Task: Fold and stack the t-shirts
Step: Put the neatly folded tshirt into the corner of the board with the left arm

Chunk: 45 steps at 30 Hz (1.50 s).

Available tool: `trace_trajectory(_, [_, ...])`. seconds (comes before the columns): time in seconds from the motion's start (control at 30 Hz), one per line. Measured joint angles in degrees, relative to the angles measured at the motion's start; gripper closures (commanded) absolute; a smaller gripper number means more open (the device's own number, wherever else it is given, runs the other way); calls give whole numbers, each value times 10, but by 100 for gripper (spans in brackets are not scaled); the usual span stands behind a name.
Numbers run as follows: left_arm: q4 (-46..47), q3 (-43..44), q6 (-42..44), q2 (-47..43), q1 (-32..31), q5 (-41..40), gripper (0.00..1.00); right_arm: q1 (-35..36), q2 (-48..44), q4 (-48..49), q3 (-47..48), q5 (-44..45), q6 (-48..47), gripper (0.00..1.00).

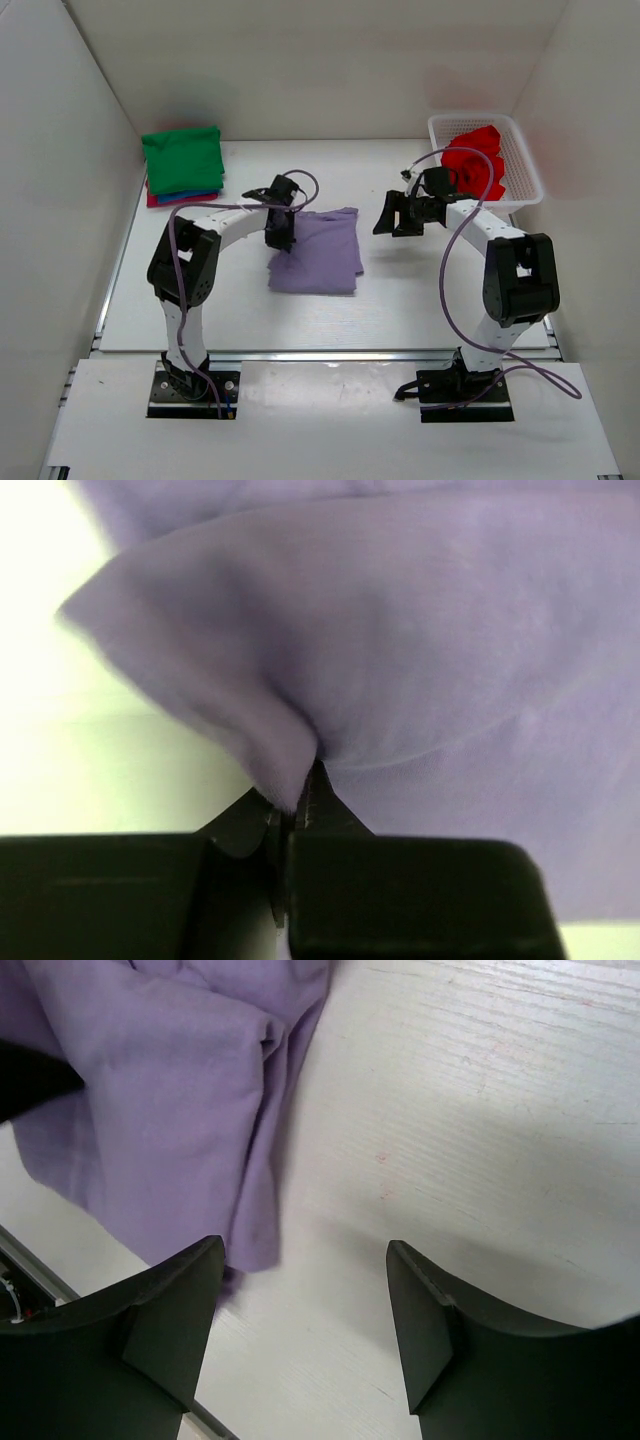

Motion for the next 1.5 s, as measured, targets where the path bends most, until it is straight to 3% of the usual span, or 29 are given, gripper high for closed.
trace_trajectory(0.43, [-99,210,143,31,76,-157,100,13,-21,-19,49,-19,0,38])
trace_trajectory(0.67, [-161,474,182,156,102,-196,100,13,-47,-12,62,-38,2,39])
trace_trajectory(0.8, [-208,678,186,246,122,-193,100,17,-50,-12,63,-42,2,39])
trace_trajectory(1.0, [-229,755,181,272,175,-174,100,16,-54,-13,69,-51,2,39])
trace_trajectory(1.5, [-206,809,196,310,275,-167,100,32,-59,-4,79,-62,9,39])
